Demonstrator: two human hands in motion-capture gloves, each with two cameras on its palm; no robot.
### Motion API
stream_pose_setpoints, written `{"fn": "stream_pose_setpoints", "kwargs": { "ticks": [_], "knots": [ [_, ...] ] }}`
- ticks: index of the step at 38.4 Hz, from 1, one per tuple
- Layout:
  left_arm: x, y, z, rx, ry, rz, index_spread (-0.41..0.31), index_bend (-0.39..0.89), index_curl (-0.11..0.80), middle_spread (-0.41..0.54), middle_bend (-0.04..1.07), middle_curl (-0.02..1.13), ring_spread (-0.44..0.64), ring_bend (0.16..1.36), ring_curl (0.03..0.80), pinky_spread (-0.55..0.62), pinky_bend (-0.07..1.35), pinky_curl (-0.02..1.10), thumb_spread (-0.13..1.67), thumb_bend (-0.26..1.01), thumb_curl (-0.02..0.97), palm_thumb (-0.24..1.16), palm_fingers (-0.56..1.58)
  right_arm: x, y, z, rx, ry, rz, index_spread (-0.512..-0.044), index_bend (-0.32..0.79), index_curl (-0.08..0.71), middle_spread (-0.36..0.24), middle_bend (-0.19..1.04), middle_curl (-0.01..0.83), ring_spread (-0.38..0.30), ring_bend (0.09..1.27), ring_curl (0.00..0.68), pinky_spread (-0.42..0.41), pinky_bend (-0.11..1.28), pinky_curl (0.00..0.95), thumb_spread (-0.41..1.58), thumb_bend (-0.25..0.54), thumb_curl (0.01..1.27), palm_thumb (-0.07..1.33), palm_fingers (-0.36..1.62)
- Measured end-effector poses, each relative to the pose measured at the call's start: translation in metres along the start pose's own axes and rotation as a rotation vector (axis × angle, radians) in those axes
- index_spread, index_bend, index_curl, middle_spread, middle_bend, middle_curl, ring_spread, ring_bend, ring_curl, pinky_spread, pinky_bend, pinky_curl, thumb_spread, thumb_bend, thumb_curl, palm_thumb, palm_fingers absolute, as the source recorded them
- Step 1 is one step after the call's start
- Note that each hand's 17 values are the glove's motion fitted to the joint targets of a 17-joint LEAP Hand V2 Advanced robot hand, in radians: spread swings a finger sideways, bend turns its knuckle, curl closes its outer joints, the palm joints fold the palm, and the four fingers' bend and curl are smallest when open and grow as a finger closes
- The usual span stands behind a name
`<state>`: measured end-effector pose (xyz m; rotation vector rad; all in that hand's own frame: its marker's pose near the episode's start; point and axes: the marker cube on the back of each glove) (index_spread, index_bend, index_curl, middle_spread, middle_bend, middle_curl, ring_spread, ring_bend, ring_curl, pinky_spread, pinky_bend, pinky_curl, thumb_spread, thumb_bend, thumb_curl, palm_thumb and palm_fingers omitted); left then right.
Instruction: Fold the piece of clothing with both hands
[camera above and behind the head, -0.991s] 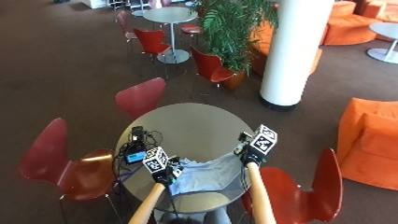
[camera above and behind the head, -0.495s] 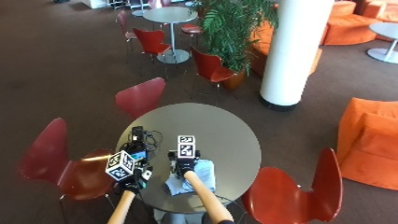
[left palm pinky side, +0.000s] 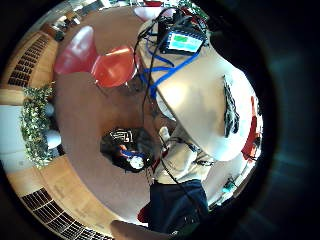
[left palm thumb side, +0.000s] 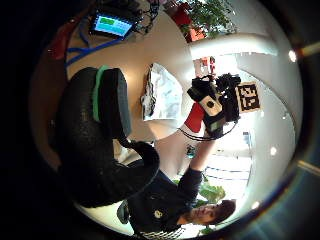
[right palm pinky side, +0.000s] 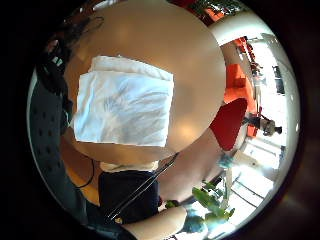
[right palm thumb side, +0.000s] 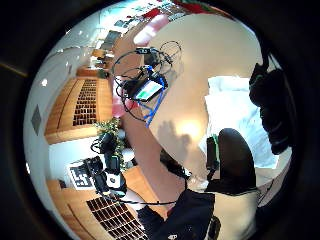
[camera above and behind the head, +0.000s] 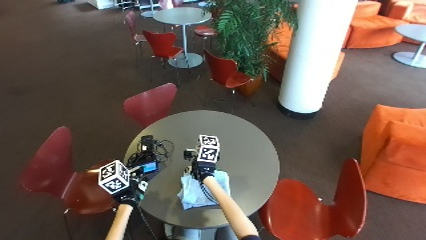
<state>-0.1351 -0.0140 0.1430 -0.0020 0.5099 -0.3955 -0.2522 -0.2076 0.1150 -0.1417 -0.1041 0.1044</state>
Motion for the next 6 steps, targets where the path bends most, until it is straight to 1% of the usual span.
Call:
{"fn": "stream_pose_setpoints", "kwargs": {
  "ticks": [2, 6],
  "knots": [
    [-0.001, 0.000, -0.002, 0.010, -0.012, 0.002, -0.016, 0.13, 0.288, 0.042, 0.19, 0.39, 0.11, 0.54, 0.328, 0.07, 0.31, 0.36, 1.37, 0.01, 0.306, 0.34, 0.46, 0.007, -0.010, 0.003, 0.055, -0.018, -0.007, -0.206, 0.10, 0.314, -0.178, 0.36, 0.548, -0.225, 0.69, 0.490, -0.334, 0.69, 0.418, 0.88, -0.021, 0.58, 0.86, 1.21],
    [-0.001, -0.001, -0.005, 0.033, -0.021, 0.020, -0.019, 0.12, 0.284, 0.048, 0.19, 0.39, 0.12, 0.54, 0.329, 0.07, 0.31, 0.37, 1.38, 0.00, 0.305, 0.34, 0.45, 0.017, -0.017, 0.009, 0.063, -0.036, 0.006, -0.204, 0.10, 0.305, -0.172, 0.36, 0.545, -0.223, 0.69, 0.489, -0.334, 0.69, 0.415, 0.91, -0.020, 0.57, 0.87, 1.21]
  ]
}}
